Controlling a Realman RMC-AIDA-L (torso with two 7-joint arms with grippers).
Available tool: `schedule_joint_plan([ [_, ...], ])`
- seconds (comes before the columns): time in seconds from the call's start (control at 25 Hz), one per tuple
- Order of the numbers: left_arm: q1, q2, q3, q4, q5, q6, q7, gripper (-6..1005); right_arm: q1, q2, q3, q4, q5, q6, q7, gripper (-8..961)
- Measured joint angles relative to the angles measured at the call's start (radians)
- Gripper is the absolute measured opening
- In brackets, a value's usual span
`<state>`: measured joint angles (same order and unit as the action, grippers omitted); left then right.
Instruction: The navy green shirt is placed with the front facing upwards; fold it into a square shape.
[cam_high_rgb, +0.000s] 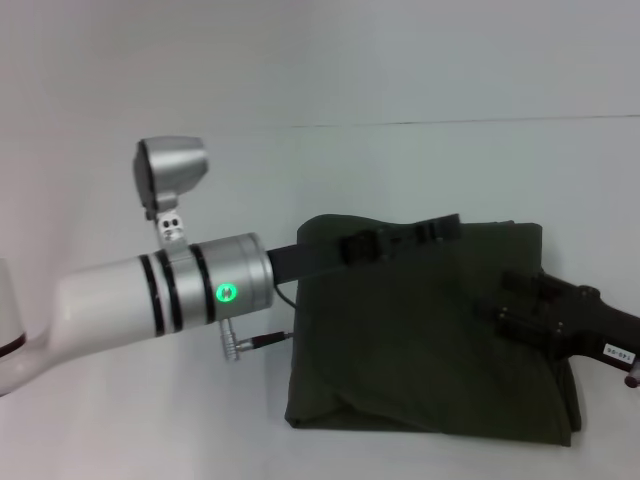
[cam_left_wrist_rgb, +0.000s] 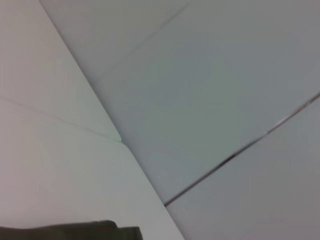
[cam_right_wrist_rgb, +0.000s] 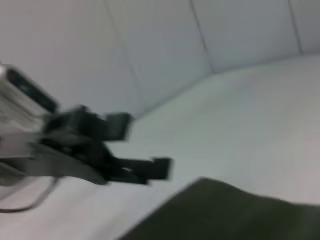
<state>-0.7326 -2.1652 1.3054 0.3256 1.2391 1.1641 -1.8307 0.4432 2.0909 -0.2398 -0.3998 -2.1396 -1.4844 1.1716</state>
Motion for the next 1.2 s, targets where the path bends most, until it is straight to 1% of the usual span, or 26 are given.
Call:
schedule_joint_plan([
  [0.08, 0.016, 0.000, -0.024, 0.008, 0.020, 0.006, 0.000, 923, 0.001, 0.000, -0.009, 0.001, 0.000, 0.043, 0.024, 779],
  [0.24, 0.038, 0.000, -0.036, 0.014, 0.039, 0.010, 0.001, 922, 0.009, -0.002, -0.008, 0.000, 0.004, 0.119, 0.055, 779],
  [0.52, 0.064, 0.001, -0.092, 0.017, 0.147, 0.017, -0.007, 922, 0.070, -0.001, -0.005, 0.001, 0.005, 0.235, 0.061, 777],
  [0.64, 0.077, 0.007, -0.133, 0.031, 0.209, 0.031, -0.009, 921, 0.087, -0.002, -0.003, -0.012, 0.025, 0.203, 0.060, 776],
  [0.72, 0.092, 0.017, -0.185, 0.071, 0.298, 0.046, -0.027, 921, 0.083, -0.005, -0.002, -0.039, 0.059, 0.135, 0.056, 775],
  [0.84, 0.112, 0.034, -0.245, 0.157, 0.470, 0.055, -0.111, 921, 0.054, -0.009, -0.002, -0.096, 0.104, 0.023, 0.055, 774],
  [0.96, 0.113, 0.051, -0.307, 0.217, 0.637, 0.056, -0.210, 921, 0.026, -0.013, -0.002, -0.131, 0.132, -0.034, 0.058, 774],
  [1.0, 0.109, 0.061, -0.358, 0.244, 0.743, 0.056, -0.271, 921, 0.018, -0.014, -0.001, -0.136, 0.137, -0.039, 0.059, 775],
  [1.04, 0.109, 0.061, -0.358, 0.244, 0.743, 0.056, -0.271, 920, 0.011, -0.014, 0.000, -0.139, 0.142, -0.042, 0.059, 775],
  [1.08, 0.105, 0.064, -0.378, 0.253, 0.783, 0.056, -0.292, 920, 0.006, -0.014, 0.001, -0.139, 0.142, -0.042, 0.059, 775],
  [1.12, 0.105, 0.064, -0.378, 0.253, 0.783, 0.056, -0.292, 920, 0.002, -0.014, 0.002, -0.140, 0.143, -0.040, 0.057, 775],
  [1.2, 0.097, 0.065, -0.398, 0.263, 0.826, 0.050, -0.317, 920, -0.003, -0.012, 0.003, -0.140, 0.144, -0.033, 0.054, 775],
])
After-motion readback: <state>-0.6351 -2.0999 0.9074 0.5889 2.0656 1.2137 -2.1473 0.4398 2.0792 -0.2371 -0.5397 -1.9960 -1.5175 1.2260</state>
